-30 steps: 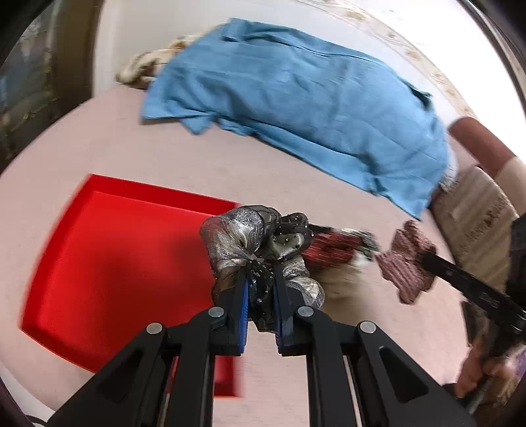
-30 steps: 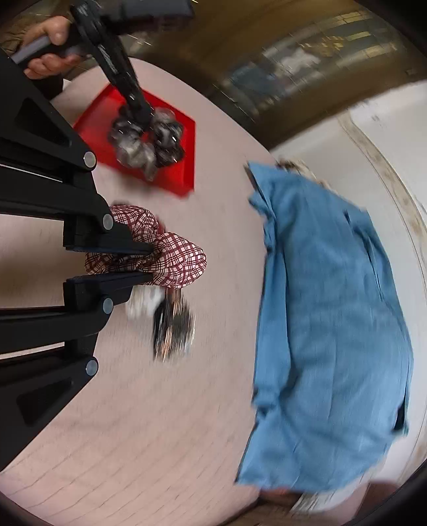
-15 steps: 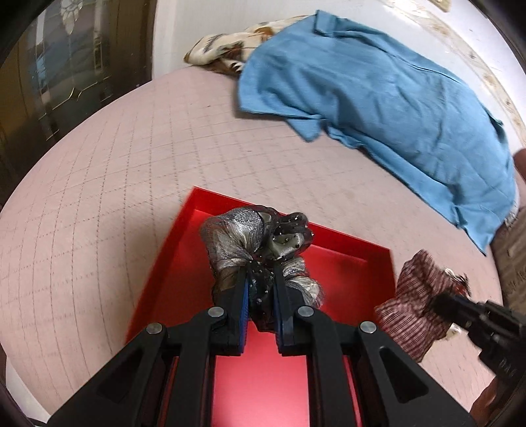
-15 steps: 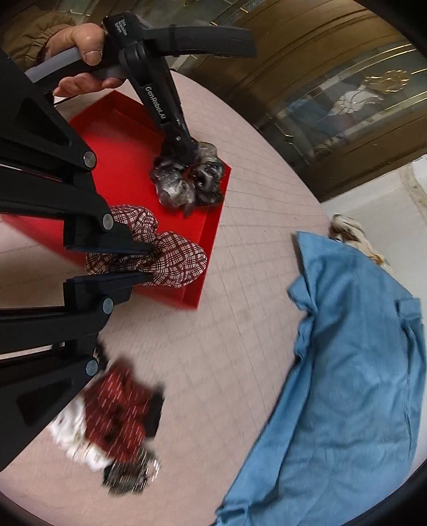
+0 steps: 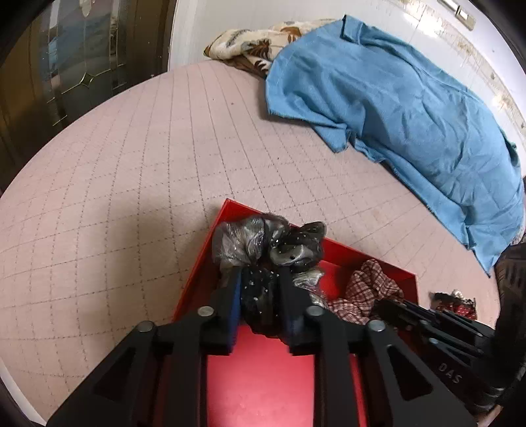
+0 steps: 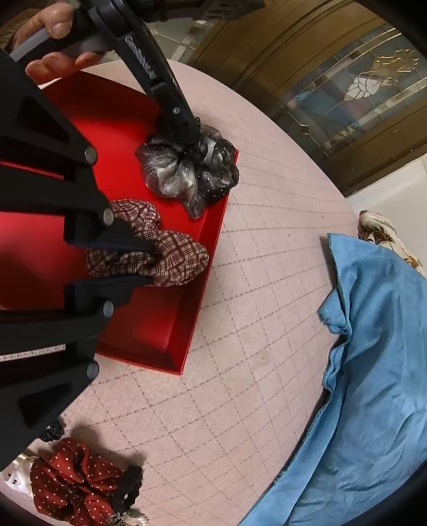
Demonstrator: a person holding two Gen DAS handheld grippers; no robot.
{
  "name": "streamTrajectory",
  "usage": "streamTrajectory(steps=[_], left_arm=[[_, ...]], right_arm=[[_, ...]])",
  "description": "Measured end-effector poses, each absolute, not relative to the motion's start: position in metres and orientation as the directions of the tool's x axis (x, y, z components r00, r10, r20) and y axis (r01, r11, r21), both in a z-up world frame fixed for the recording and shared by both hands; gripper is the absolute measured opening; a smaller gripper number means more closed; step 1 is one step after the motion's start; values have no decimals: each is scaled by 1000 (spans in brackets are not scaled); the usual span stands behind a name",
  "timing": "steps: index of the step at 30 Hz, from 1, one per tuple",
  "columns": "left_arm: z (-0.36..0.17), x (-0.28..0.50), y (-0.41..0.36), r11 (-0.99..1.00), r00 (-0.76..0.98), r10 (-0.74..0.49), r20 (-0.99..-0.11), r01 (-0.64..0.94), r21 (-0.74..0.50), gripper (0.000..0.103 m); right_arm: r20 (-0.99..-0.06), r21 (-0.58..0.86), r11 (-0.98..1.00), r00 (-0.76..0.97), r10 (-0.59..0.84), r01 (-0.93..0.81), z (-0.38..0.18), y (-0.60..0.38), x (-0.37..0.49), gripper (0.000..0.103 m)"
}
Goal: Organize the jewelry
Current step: 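Carry both scrunchies to the red tray and open both tools to drop them, then grasp the red polka-dot scrunchie with the left tool while the right tool grasps the white scrunchie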
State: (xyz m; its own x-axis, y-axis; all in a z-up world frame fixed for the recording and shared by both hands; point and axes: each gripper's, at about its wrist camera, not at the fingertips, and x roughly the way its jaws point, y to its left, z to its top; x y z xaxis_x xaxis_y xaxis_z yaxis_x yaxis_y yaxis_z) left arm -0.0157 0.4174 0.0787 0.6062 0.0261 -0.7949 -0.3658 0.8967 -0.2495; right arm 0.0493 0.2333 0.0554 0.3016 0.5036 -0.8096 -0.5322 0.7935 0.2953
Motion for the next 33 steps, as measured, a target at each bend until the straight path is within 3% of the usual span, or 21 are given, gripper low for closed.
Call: streamTrajectory(steps=[2,4,8,16,27,33], left_arm=[[87,-23,419,891,624,25,-781,-368,-266,29],[97,-32,418,889,637,38,-770,-374,-265,29],[116,-50,412,890,653,82,-752,-388,-240,44],[150,-93,366,924,671,142,-728,-353,-145,59],[135,-95,272,964,642,-18,-766,-191,-183,60],[114,-74,216,980,589,-88,-803,-93,-176,60]], right_arm=[[-805,287,794,314,503,-536,59,230,48,42],[-798,291,795,324,509,-533,64,226,45,52],[-785,301,795,337,521,-527,78,211,36,53],[-747,332,801,380,545,-497,103,135,-6,61],[-794,262,915,471,385,-306,75,-32,-49,65],[-798,268,935,490,352,-234,63,-77,-45,65]])
